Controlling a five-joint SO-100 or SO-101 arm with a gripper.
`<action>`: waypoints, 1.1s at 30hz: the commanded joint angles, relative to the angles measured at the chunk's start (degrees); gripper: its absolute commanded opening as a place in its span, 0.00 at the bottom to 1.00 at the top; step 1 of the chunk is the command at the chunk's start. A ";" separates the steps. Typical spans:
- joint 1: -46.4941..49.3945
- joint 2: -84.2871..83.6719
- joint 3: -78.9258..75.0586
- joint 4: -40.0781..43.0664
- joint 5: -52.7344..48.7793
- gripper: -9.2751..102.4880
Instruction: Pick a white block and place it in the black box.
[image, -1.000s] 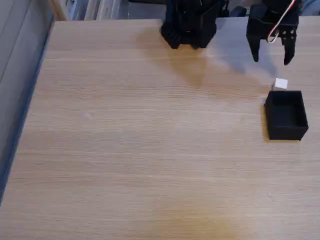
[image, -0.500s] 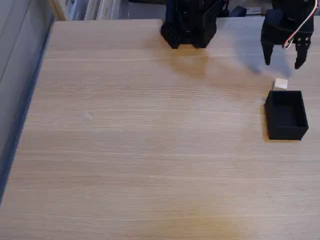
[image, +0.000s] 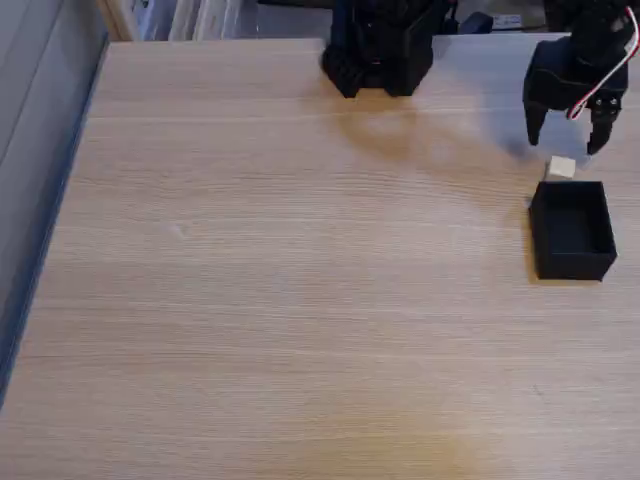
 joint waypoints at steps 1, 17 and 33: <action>0.18 -0.53 -2.20 -0.53 -0.70 0.37; 1.41 -7.21 -6.50 -1.49 -2.90 0.36; 2.11 -10.90 -7.47 -2.20 -2.64 0.35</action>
